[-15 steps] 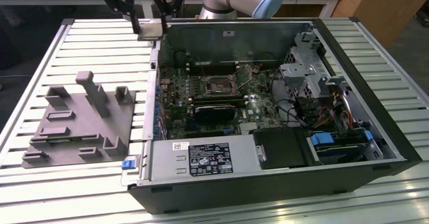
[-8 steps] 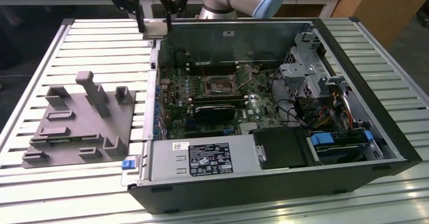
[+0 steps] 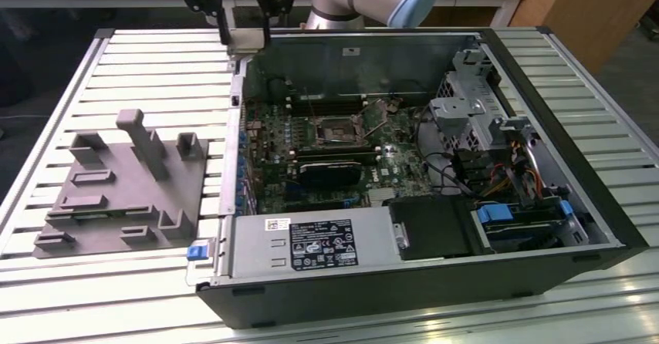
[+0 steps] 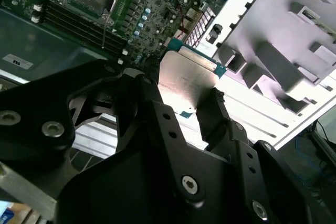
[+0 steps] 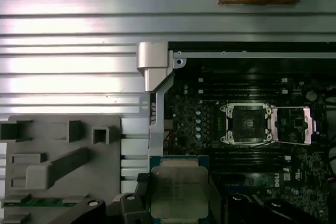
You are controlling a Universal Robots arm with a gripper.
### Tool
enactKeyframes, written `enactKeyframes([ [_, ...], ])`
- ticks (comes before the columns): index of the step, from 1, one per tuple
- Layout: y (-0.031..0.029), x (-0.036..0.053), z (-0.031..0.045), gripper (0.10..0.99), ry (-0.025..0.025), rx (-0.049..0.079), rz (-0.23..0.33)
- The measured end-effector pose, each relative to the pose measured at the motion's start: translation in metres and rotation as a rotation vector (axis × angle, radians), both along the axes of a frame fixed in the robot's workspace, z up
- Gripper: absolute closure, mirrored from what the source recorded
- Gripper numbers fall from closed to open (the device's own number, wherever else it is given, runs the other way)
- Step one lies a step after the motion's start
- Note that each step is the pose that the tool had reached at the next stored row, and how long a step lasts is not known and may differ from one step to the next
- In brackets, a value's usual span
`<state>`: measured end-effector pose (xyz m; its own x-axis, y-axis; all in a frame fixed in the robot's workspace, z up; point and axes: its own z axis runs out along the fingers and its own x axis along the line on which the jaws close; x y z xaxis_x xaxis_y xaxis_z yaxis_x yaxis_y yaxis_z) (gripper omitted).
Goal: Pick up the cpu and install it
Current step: 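Pick up the cpu and move it towards the insertion slot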
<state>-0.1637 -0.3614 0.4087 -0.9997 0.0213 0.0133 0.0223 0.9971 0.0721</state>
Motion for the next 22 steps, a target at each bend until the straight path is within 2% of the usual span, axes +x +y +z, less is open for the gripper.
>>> enactKeyframes([
  [10, 0.0142, 0.0085, 0.0, 0.553, 0.0001, 0.0, 0.0],
  [14, 0.0173, 0.0133, 0.0, 0.553, 0.0, 0.0, 0.0],
  [16, 0.0175, 0.0191, 0.0, 0.553, 0.0, 0.001, 0.0],
  [20, 0.0175, 0.0369, -0.0001, 0.553, 0.0, 0.003, 0.0],
  [21, 0.0175, 0.0515, -0.0002, 0.553, 0.0, 0.003, 0.0],
  [22, 0.0174, 0.0559, -0.0003, 0.553, 0.0, 0.003, 0.0],
])
